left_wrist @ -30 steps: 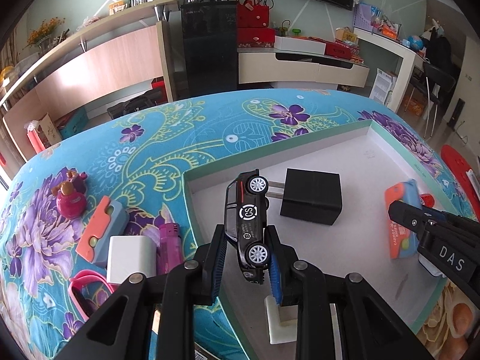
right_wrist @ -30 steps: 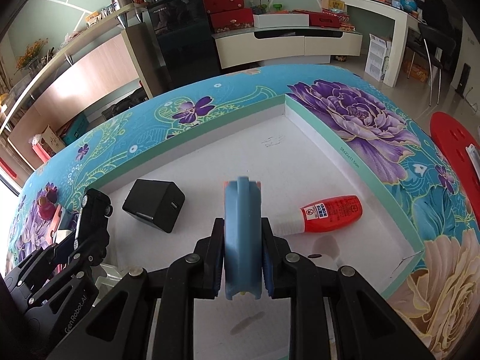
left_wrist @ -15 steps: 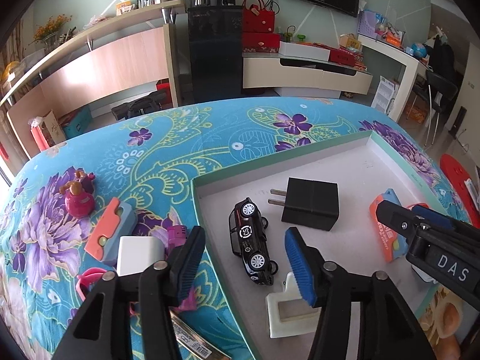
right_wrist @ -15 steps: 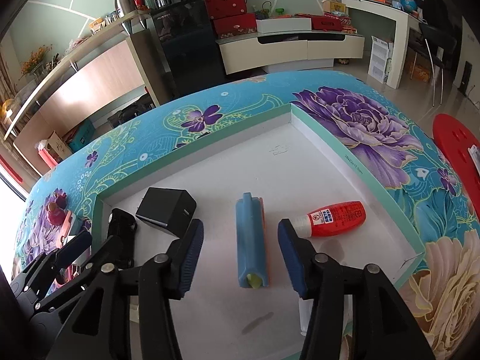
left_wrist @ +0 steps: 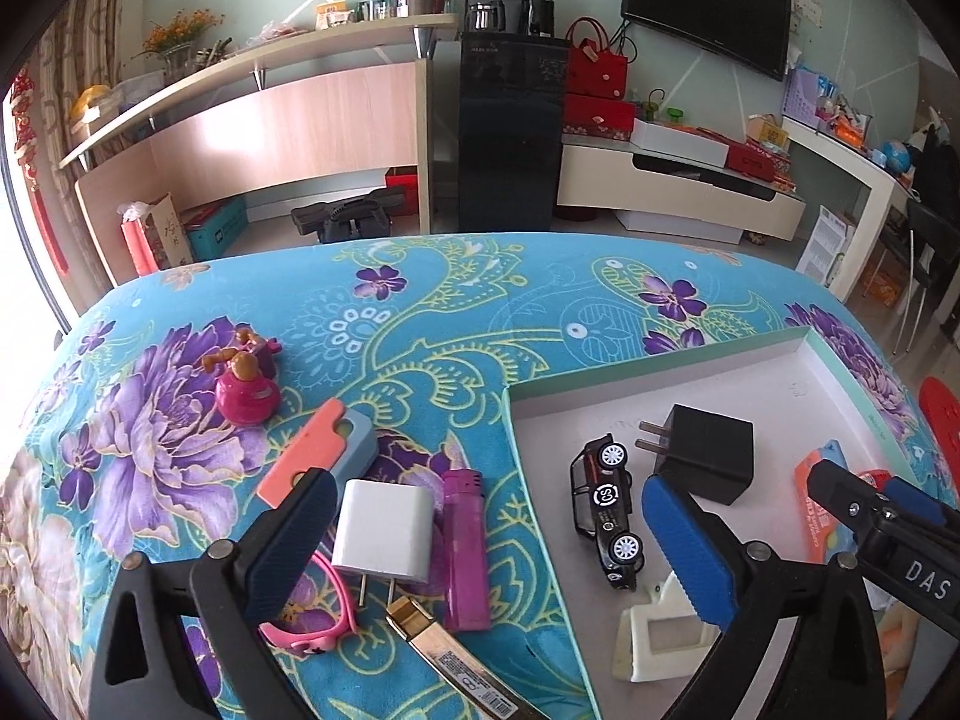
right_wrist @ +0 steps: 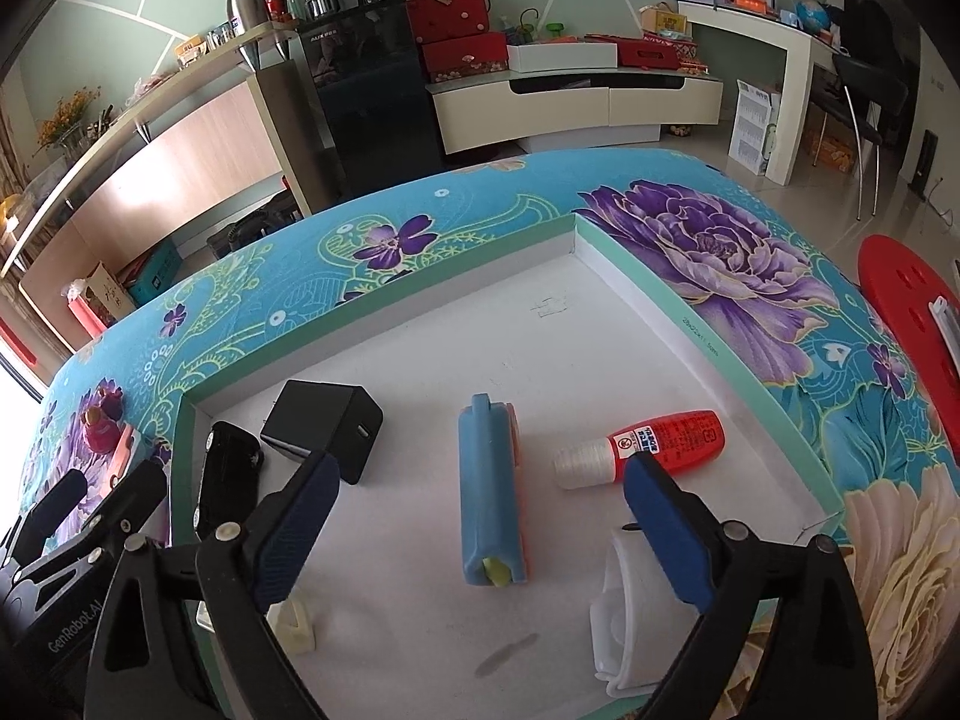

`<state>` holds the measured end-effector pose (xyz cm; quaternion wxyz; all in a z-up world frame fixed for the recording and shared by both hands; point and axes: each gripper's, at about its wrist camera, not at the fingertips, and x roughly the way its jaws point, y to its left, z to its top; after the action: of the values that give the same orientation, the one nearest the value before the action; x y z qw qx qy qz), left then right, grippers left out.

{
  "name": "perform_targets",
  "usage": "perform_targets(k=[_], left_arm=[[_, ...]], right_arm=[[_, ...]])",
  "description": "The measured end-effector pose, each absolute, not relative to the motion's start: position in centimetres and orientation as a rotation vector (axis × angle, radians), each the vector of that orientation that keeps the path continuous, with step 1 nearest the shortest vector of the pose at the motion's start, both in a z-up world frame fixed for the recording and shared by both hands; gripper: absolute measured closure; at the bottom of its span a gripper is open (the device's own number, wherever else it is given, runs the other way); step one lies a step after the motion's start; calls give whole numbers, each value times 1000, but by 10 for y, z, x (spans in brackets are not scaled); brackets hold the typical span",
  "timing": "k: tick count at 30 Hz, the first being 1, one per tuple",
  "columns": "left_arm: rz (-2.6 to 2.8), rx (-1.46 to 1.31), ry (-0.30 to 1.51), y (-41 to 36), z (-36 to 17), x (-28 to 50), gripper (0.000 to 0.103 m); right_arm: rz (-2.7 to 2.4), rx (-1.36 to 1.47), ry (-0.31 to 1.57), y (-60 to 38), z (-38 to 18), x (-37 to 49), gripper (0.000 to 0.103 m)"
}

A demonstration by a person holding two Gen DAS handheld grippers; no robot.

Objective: Organize rigid objects
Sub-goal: 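Withdraw both tools from the tray back over the remaining items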

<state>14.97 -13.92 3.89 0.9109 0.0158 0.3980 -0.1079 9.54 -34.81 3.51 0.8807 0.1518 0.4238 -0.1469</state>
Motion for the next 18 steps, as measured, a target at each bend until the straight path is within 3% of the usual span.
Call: perform_targets(k=[18], left_arm=[[-142,-21,818,-99,47,139,0]], right_arm=[[-355,277,819,-337,46,96,7]])
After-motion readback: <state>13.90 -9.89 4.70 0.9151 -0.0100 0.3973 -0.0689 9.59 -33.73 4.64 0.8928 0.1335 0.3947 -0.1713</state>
